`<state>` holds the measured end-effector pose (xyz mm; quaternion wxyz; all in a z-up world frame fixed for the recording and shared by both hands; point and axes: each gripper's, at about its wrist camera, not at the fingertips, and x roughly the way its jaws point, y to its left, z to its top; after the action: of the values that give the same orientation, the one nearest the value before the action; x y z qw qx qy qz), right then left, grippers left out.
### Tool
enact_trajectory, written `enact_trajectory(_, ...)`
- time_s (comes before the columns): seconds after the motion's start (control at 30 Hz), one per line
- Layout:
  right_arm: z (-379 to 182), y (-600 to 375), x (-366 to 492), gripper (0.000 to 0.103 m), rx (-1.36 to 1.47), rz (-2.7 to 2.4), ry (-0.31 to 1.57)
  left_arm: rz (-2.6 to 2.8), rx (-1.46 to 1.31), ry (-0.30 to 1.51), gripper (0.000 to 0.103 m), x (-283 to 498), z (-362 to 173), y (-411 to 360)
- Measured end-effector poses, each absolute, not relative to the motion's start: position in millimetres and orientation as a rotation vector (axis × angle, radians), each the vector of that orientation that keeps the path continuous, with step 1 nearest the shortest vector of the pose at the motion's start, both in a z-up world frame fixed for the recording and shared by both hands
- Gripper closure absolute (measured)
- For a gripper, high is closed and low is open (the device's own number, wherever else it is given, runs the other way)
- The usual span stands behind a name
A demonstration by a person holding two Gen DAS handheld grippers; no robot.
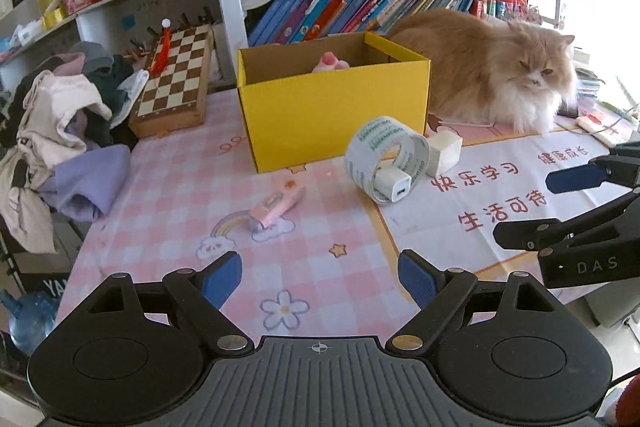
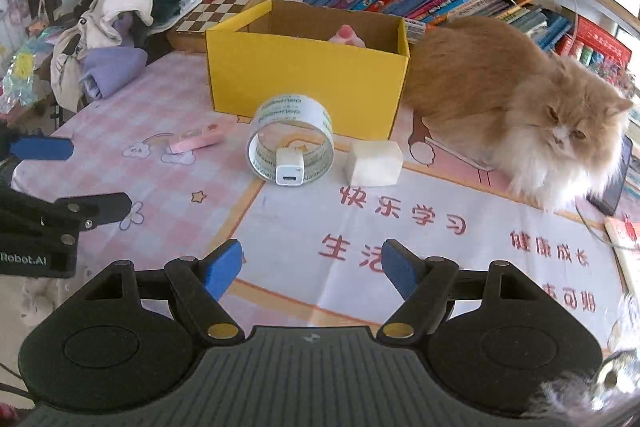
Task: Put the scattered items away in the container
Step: 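Reach the left tool to the pink stick while the right tool reaches the white cube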
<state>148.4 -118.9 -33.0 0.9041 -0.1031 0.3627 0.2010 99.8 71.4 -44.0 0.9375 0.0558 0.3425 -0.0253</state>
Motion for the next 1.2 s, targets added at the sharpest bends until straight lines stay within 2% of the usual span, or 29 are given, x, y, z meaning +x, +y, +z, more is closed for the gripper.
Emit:
enact_trajectory(0.33,-41.4,-127.5,151.7,0.034,-0.171,0.365,0.792,-0.008,0.084,0.749,0.014,100.8,-56.5,70.5)
enact_trajectory(0.83,-45.5,-127.7,173.1,0.053,-0.156,0.389,0.825,0.013,0.013,0.777,0.014,122.0,-60.1,80.1)
enact_trajectory(1.2,-46.7,-122.6,193.1,0.053,-0.181,0.399,0.837,0.012,0.017,0.773,0.014,134.9,-64.5,79.5)
